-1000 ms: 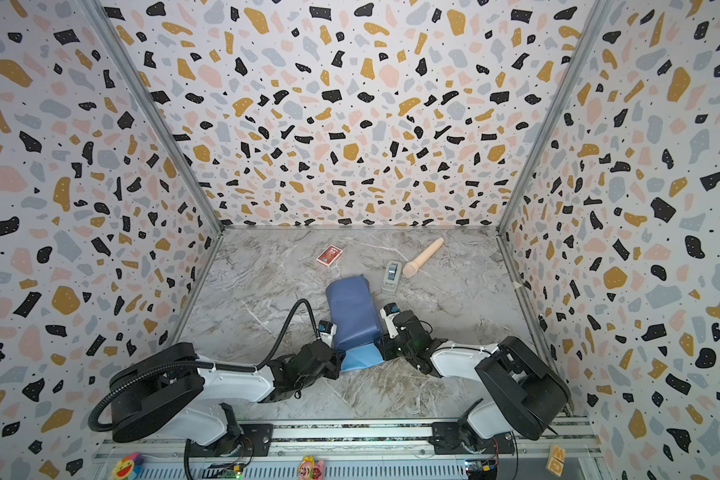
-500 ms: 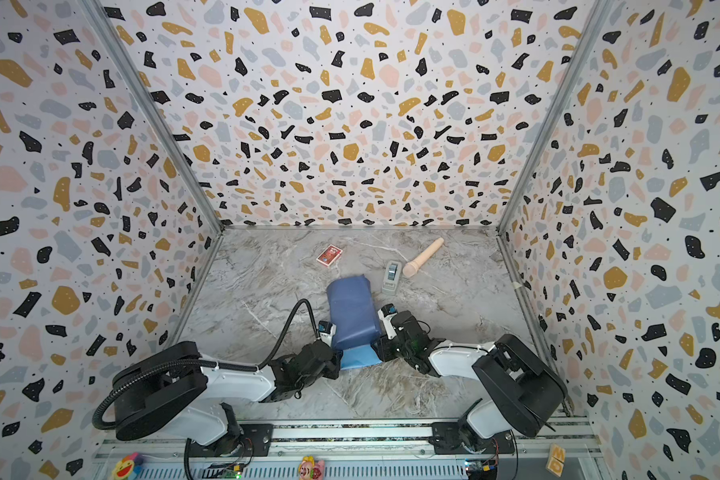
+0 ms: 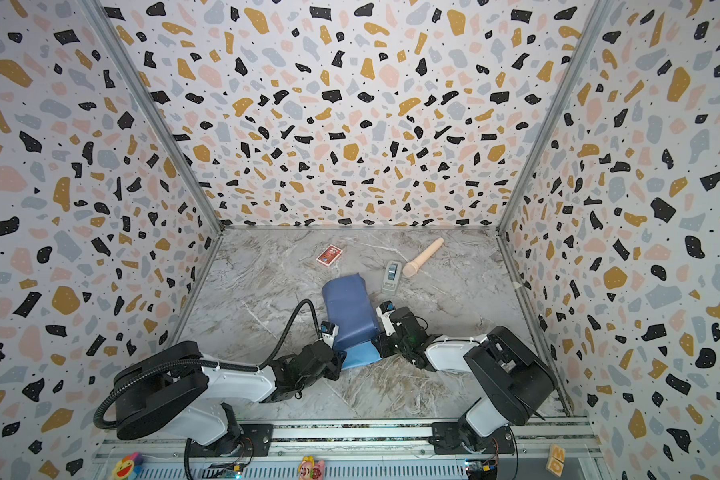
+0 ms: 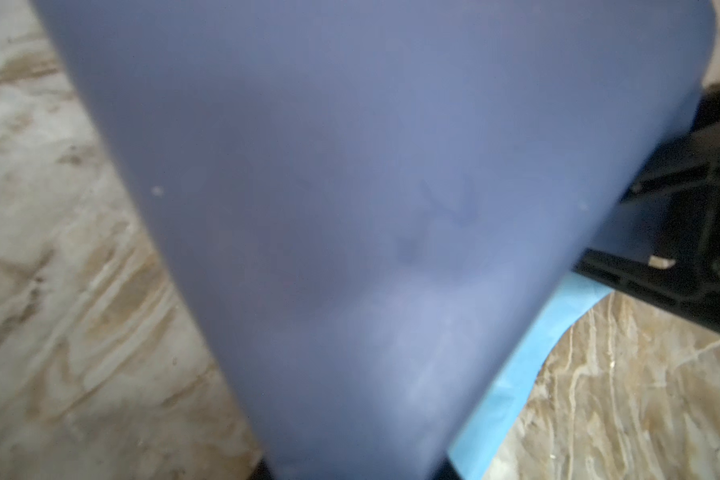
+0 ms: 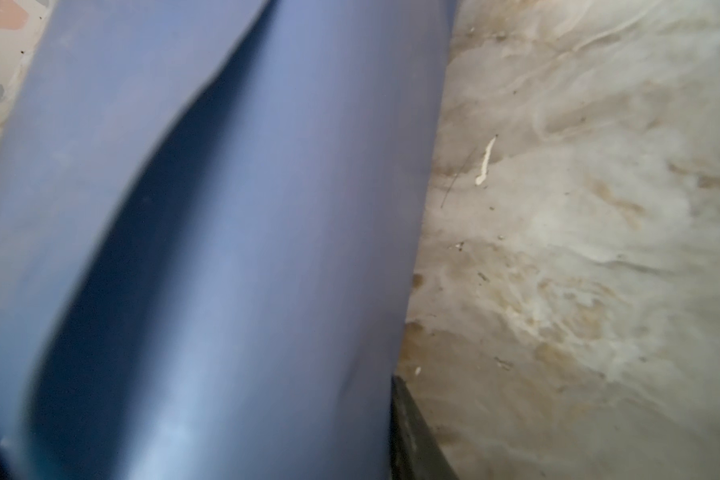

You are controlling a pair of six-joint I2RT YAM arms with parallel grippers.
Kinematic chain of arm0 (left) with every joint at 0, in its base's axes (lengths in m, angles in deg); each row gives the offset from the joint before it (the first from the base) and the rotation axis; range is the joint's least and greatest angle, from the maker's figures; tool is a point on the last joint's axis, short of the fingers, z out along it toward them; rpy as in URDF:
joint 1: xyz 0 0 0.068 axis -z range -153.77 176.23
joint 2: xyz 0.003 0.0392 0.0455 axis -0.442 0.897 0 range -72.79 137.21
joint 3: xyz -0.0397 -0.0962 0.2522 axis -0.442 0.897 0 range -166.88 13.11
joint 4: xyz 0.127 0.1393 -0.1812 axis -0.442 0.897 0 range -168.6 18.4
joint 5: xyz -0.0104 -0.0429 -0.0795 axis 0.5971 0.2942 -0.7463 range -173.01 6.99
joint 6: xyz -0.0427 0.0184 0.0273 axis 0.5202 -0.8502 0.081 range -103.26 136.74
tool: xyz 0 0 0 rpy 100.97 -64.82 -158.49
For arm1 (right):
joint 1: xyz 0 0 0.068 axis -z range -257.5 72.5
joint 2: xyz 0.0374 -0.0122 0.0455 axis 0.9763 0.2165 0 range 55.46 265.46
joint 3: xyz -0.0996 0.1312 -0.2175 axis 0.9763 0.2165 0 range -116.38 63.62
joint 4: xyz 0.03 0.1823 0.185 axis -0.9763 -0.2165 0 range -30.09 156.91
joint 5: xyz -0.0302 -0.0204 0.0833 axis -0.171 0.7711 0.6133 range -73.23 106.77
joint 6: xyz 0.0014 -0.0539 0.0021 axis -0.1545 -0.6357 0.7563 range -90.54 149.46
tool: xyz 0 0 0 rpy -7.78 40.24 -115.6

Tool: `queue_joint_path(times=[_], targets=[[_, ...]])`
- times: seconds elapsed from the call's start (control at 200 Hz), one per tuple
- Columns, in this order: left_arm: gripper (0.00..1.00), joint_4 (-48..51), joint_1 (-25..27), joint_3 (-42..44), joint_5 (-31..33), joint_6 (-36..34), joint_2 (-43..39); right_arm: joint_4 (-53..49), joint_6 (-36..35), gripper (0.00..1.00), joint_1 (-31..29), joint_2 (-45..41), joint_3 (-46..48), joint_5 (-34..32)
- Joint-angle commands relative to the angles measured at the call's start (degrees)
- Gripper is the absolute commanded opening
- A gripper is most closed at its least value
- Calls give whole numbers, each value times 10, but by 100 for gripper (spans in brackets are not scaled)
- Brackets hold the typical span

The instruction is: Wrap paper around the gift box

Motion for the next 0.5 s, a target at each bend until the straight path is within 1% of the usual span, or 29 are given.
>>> queue_joint_path(times=[0.0, 0.14, 0.235, 0.31, 0.385, 0.461, 0.496], targets=[[47, 22, 1, -4, -6, -29, -16, 7, -1, 26, 3, 6, -5, -6], [64, 58, 2, -8, -6, -76, -61, 9, -2, 24, 4, 10, -5, -6], [70, 91, 1, -11, 15, -110, -107, 8, -2, 24, 4, 9, -6, -5], [73, 113, 1, -15, 40, -143, -147, 7, -2, 23, 4, 7, -5, -6], [75, 123, 1, -17, 51, -190, -186, 6, -2, 23, 3, 6, -5, -7], [76, 113, 1, -19, 48, -264, -212, 5, -4, 23, 4, 5, -6, -7], [76, 80, 1, -16, 33, -301, -218, 4, -5, 23, 4, 5, -6, -6]])
